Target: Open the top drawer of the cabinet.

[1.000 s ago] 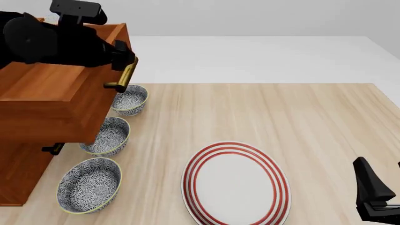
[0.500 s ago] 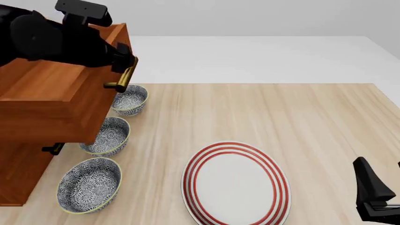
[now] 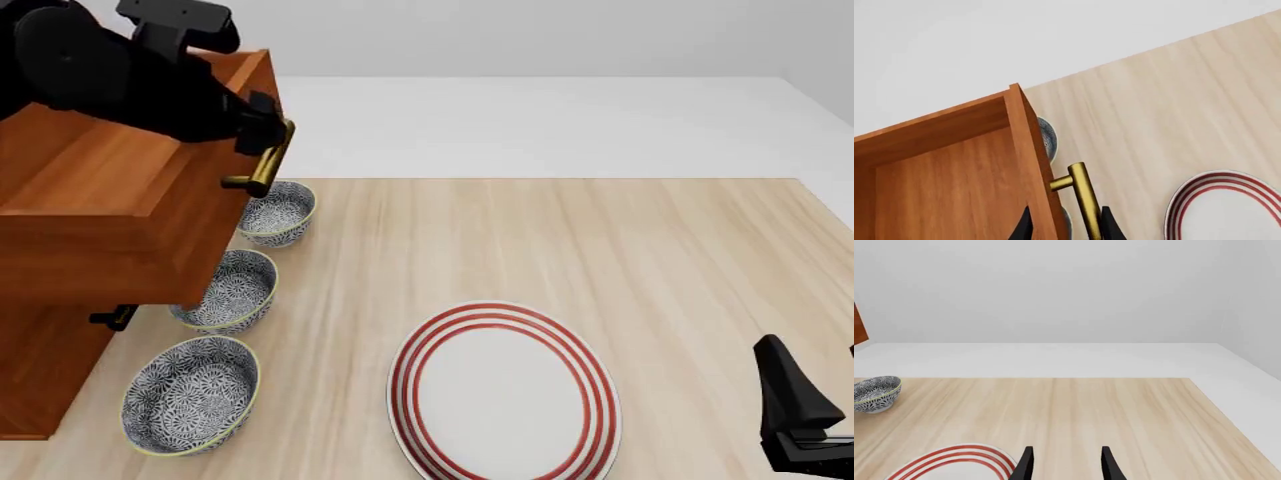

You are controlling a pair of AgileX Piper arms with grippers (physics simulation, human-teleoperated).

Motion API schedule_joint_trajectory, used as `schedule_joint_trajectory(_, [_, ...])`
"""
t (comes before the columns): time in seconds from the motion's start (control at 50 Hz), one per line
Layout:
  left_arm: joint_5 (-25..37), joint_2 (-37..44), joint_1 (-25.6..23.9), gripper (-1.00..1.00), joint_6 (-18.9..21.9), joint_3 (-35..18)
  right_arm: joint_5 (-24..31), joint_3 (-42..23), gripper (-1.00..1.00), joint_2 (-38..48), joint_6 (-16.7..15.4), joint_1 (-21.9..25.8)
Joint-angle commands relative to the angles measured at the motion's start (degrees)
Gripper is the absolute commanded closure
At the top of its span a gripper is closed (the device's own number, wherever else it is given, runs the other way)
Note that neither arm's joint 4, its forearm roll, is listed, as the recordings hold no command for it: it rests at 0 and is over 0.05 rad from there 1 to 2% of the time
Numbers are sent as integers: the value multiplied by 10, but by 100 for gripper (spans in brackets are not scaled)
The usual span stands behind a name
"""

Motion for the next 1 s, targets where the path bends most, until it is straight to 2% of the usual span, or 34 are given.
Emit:
schedule_joint_trajectory(0.02, [22,-35,-53,-100,43,-27,0,0,-100,0,0,0])
schedule_joint_trajectory(0.72, [87,-110,-57,-100,61,-88,0,0,-100,0,0,0])
schedule_joint_trajectory(1.0, [82,-135,-73,-100,67,-58,0,0,-100,0,0,0])
